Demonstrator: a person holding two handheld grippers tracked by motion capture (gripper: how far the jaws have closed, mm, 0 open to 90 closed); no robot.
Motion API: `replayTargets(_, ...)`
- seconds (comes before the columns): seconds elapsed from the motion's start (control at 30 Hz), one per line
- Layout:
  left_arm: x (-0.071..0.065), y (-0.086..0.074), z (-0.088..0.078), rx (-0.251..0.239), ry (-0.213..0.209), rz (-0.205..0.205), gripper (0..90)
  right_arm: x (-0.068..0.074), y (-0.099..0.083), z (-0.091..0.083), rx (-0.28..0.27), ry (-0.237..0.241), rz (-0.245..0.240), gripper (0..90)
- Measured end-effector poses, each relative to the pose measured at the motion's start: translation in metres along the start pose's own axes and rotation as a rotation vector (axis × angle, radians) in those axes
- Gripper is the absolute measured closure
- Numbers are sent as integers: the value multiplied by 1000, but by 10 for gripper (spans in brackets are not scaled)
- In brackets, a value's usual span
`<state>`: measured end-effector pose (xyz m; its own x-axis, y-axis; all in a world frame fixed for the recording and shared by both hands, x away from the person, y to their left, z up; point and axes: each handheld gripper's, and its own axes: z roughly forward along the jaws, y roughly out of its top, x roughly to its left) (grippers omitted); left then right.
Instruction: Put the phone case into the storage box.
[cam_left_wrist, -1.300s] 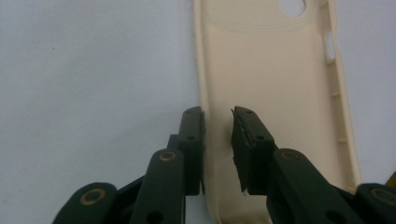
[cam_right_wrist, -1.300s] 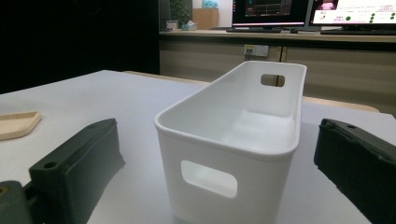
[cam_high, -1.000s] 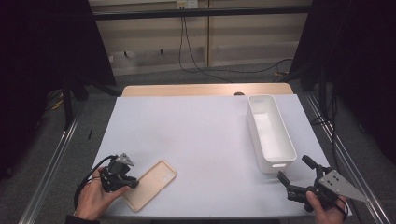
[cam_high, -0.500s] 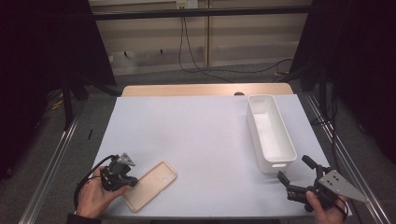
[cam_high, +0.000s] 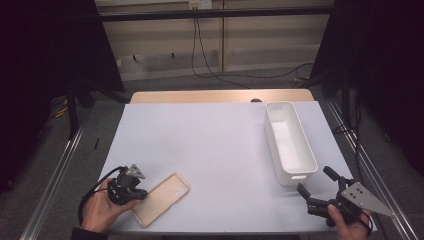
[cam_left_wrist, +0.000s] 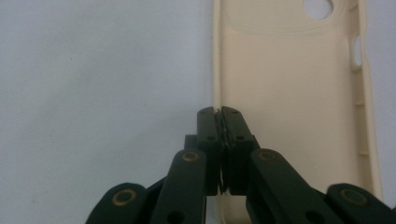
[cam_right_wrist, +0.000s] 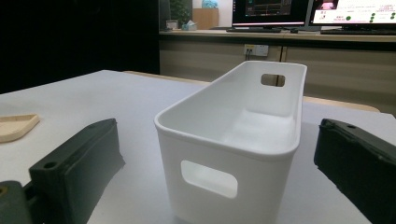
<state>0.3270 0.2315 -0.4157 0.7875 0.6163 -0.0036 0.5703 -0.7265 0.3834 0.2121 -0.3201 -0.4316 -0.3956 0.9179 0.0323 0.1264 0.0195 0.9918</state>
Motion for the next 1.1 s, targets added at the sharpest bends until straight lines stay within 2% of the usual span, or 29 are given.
replayTargets(0.1,0,0,-1,-2,6,-9,878,0,0,0,0,-1,1,0)
replayTargets(0.13,0,-1,0,-14,-3,-31,878,0,0,0,-1,-1,-1,0)
replayTargets(0.3,5,-7,-1,-54,-26,-61,878,-1,0,0,0,-1,-2,0)
replayTargets(0.5,5,-8,-3,-82,-36,-64,878,0,0,0,1,-1,-2,0)
replayTargets(0.63,2,-5,-4,-116,-24,-67,878,0,0,0,1,-1,-1,0)
replayTargets(0.83,-1,-1,-12,-192,26,-60,878,-1,0,0,1,-3,0,0)
replayTargets(1.1,0,0,-16,-287,37,-97,878,0,0,0,1,-1,-1,0)
